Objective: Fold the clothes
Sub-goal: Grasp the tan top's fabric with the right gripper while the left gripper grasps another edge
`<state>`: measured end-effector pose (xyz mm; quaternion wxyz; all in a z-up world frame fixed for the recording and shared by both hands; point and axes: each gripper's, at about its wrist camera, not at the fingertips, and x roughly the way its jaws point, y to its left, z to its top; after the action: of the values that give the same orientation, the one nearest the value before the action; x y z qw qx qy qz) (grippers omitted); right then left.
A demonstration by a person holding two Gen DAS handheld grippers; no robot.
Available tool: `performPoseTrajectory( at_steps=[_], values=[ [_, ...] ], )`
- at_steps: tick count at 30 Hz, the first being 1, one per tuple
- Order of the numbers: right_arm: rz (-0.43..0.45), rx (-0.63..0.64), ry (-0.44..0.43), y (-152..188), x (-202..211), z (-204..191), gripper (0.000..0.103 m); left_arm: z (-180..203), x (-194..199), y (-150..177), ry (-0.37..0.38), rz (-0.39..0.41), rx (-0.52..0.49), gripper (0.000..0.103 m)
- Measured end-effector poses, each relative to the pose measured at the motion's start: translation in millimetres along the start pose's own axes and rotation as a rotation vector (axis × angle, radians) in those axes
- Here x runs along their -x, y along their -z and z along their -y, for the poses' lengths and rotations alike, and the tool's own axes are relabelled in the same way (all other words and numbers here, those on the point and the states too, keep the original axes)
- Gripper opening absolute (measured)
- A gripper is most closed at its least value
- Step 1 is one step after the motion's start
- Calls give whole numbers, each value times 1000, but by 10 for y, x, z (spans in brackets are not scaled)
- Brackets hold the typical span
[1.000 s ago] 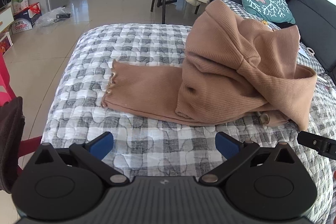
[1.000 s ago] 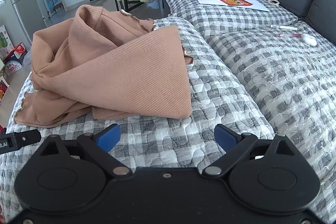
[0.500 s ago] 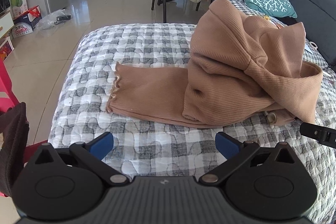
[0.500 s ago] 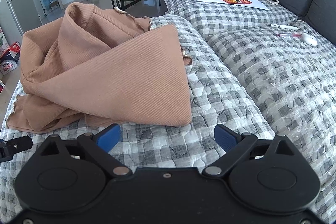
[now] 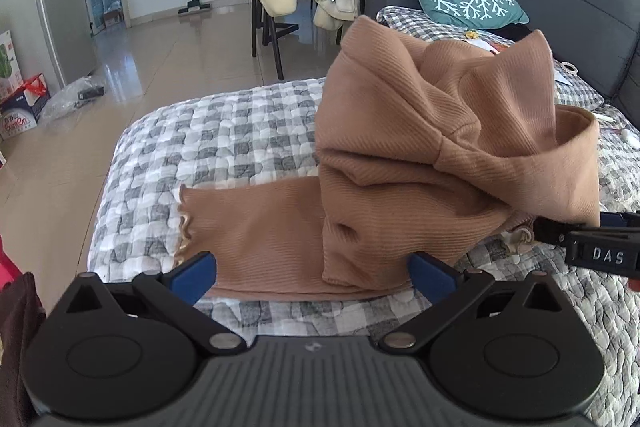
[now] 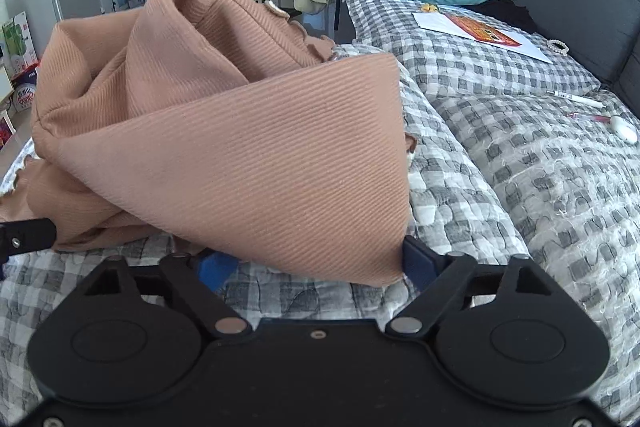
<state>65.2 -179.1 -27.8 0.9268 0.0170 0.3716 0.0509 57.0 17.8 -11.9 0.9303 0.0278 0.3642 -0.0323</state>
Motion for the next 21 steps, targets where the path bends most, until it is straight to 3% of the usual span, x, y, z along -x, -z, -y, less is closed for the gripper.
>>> performPoseTrajectory(
  at_steps=[1,4,7,8,11,15,21],
  values=[
    [8,-12,-16,-18,22,19,44,30,-14,4,-3,14,-15,102],
    [45,-27,-31,-53,111,58,22,94,-69,5,7,31,-32,96],
    [87,-75,-62,-90,219,130,16,31,-99,12,86,20,40,60],
    [101,-90,-70,-102,257,147,15,-4,-93,11,122,18,77,40],
    [163,-106,-88,-136,411,162,14,-61,-2,10,148,59,128,19],
    [215,-108,-81,-188,545,136,13,-101,230,-3,142,170,163,10],
    [318,-137,-72,-261,840,124,12,-78,677,-18,126,335,148,8]
  ],
)
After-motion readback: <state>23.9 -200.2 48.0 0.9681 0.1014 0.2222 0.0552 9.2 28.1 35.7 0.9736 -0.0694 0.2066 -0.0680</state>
